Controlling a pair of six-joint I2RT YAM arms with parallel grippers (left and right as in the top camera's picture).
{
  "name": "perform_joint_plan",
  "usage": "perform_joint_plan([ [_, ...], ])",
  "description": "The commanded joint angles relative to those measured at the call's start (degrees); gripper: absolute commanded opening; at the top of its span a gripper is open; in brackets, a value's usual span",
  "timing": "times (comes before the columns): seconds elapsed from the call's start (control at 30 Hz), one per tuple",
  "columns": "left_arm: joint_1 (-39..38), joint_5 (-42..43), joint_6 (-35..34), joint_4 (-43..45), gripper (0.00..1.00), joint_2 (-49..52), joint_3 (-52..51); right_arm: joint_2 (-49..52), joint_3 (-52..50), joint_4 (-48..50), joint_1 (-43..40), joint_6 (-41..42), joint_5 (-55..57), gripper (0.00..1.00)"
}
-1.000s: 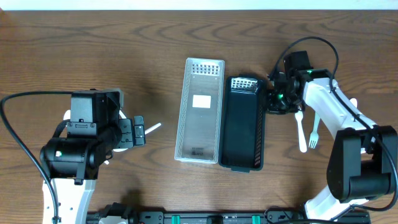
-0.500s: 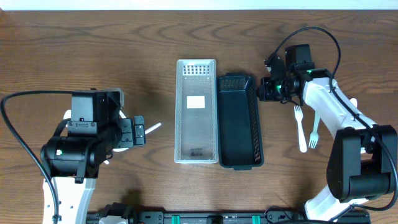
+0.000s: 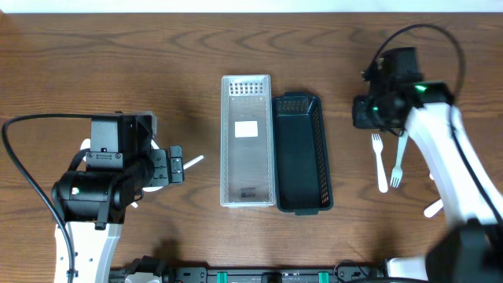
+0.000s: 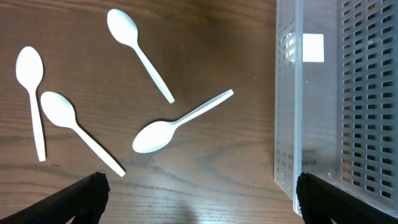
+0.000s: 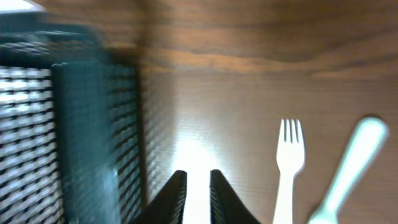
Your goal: Pack container
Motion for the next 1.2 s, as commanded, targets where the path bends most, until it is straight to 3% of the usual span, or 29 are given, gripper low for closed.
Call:
perform_joint_plan([
  [0.0,0.3,0.2,-0.3,-0.1,0.98,0.2,0.8,-7.8,1.2,-7.9,2.4,-6.5,-9.6,0.04],
  [0.2,0.3,0.2,-0.3,-0.1,0.98,0.2,0.8,-16.0,1.0,-24.6,7.3,-7.1,-11.6,0.03],
  [0.4,0.3,0.2,-0.3,0.1,0.98,0.2,0.8,-18.8,-2.3,-29.5,11.3,-7.1,-13.7,0.06],
  [0.8,0.3,0.2,-0.3,0.1,0.98,0.2,0.8,-18.7,-22.1,-14.4,26.1,0.5,-15.6,0.05],
  [1.17,0.3,0.2,-0.3,0.1,0.98,0.2,0.8,-17.0,-30.2,-5.1,28.0,2.2,-15.1,0.08],
])
